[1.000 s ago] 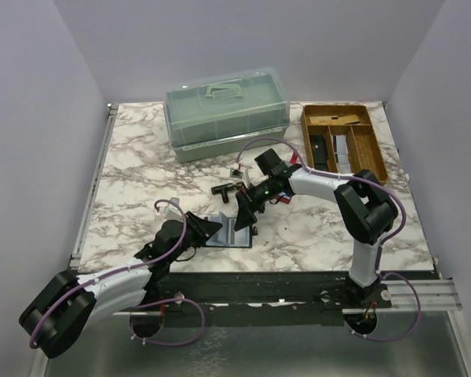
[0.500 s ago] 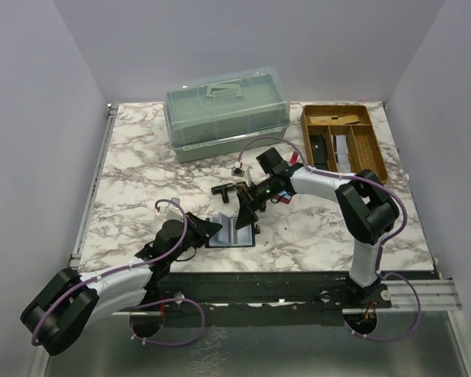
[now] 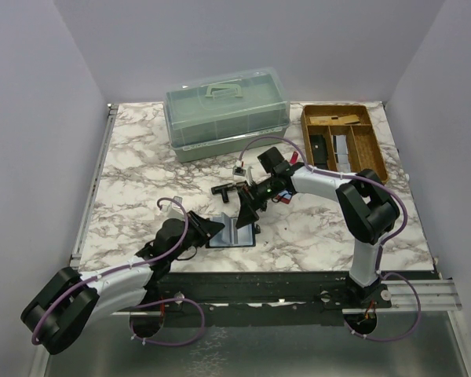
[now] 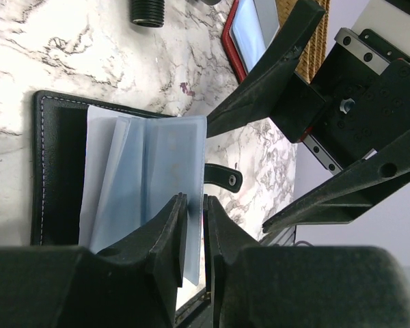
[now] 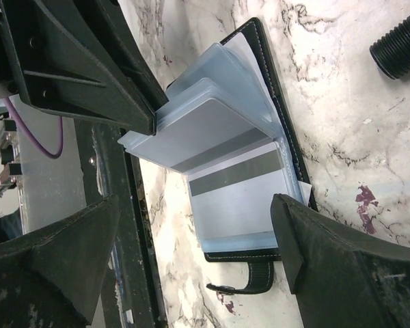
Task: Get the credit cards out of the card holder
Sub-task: Remove the credit card from the card holder.
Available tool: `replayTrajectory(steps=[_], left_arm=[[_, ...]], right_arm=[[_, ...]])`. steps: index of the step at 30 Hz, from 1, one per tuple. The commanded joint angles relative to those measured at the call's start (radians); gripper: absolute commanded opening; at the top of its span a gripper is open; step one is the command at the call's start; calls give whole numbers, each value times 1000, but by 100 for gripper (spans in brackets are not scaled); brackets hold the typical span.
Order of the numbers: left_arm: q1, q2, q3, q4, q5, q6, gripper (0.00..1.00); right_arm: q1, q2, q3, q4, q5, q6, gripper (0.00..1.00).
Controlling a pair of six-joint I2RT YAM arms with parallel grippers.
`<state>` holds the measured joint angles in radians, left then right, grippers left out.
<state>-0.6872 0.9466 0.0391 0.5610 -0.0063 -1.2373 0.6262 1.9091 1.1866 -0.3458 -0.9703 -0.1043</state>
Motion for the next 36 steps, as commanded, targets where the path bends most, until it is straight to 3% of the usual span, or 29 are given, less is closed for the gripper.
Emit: replayTrajectory(steps=[1, 17, 27, 36], left_arm=[[6, 12, 21, 28, 29, 12, 23], [6, -8, 40, 22, 35, 22, 22], [5, 85, 73, 25, 53, 30, 20], [6, 96, 81, 41, 64, 32, 17]], right_arm=[[-6, -24, 15, -13, -4, 5, 100], [-8, -36, 17, -15, -10, 1, 100], [-10, 11, 5, 5, -30, 45, 100], [-10, -7, 6, 2, 52, 27, 100]])
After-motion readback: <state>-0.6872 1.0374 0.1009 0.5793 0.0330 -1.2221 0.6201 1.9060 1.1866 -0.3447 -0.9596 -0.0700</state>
